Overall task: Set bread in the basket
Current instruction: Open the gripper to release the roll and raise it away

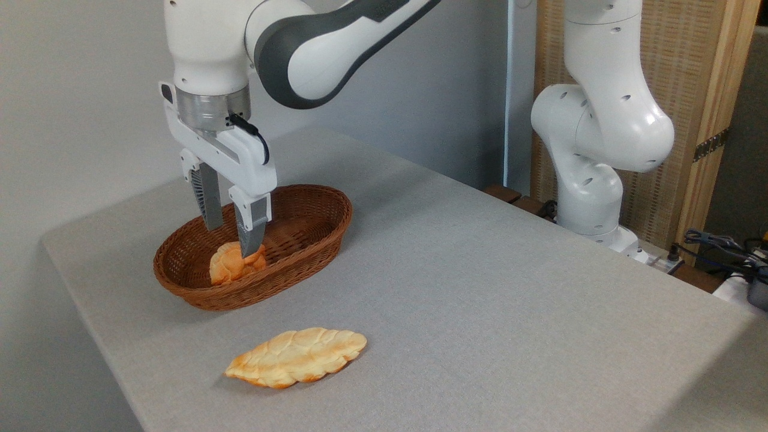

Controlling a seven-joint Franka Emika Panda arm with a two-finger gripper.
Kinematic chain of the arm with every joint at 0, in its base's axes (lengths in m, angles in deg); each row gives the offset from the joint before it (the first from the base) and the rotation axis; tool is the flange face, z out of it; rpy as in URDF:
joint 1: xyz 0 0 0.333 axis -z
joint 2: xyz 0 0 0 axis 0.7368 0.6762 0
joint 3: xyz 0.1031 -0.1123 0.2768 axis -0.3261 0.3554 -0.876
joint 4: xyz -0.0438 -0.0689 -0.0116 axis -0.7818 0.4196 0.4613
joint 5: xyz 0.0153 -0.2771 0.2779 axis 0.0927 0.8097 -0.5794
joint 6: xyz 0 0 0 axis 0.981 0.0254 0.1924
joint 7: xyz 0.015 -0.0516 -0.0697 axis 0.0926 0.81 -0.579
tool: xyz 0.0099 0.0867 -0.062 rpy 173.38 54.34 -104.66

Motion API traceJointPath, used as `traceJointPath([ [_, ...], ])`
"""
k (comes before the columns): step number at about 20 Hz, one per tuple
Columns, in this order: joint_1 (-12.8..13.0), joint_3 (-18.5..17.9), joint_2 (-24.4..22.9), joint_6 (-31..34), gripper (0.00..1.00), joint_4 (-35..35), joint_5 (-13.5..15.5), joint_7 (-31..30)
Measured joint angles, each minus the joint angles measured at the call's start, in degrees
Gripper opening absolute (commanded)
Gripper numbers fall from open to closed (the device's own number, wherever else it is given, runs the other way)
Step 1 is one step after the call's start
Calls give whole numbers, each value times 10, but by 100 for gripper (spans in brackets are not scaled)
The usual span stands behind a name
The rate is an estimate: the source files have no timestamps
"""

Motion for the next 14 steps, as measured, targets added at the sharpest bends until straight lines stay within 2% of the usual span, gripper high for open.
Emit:
traceJointPath([
  [3,-1,-23,-6,98,100,42,-20,48],
  [6,-3,-72,-19,179,100,83,-21,129],
  [10,-7,-117,-38,213,100,91,-22,158],
  [14,-7,-132,-41,227,100,99,-22,159],
])
